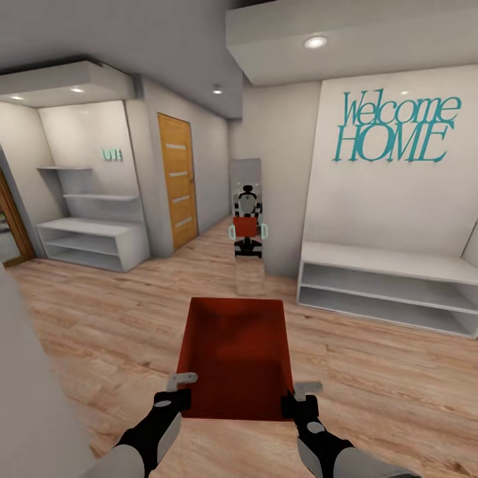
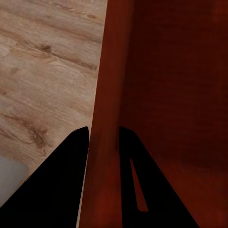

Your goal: Move the two storage containers from the living room to the garage. In the garage, place one container on the floor and stack the other container on top of it (either order is fine).

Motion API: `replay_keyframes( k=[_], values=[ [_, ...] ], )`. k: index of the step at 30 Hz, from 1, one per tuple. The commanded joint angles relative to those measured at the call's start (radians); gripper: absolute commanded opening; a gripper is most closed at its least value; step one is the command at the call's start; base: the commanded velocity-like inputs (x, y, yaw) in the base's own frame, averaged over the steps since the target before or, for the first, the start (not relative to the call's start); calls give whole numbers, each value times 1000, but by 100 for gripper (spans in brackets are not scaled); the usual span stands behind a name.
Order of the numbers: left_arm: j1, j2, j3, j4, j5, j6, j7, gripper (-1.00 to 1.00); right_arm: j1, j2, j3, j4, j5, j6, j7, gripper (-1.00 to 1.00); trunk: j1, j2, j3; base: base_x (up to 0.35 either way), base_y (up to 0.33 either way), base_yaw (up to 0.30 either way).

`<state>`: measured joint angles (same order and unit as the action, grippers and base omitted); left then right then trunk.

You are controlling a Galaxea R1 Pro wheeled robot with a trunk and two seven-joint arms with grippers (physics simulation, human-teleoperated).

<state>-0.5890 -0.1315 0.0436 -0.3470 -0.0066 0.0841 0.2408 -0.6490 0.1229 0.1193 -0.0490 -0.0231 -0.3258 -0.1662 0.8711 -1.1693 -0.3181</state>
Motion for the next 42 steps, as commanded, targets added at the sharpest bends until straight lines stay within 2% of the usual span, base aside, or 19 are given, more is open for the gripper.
replay_keyframes(
  k=[1, 33, 42],
  values=[
    [0, 0, 10, 0, 7, 6, 5, -100, -2, 0, -20, -2, -12, -7, -9, -100, 1, -1, -1, 322, 0, 0],
    [0, 0, 10, 0, 7, 6, 5, -100, -1, 0, -20, -2, -12, -9, -9, -100, 1, -1, -1, 322, 0, 0],
    [0, 0, 10, 0, 7, 6, 5, -100, -1, 0, -20, -2, -12, -7, -9, -100, 1, -1, 1, 322, 0, 155]
  ],
)
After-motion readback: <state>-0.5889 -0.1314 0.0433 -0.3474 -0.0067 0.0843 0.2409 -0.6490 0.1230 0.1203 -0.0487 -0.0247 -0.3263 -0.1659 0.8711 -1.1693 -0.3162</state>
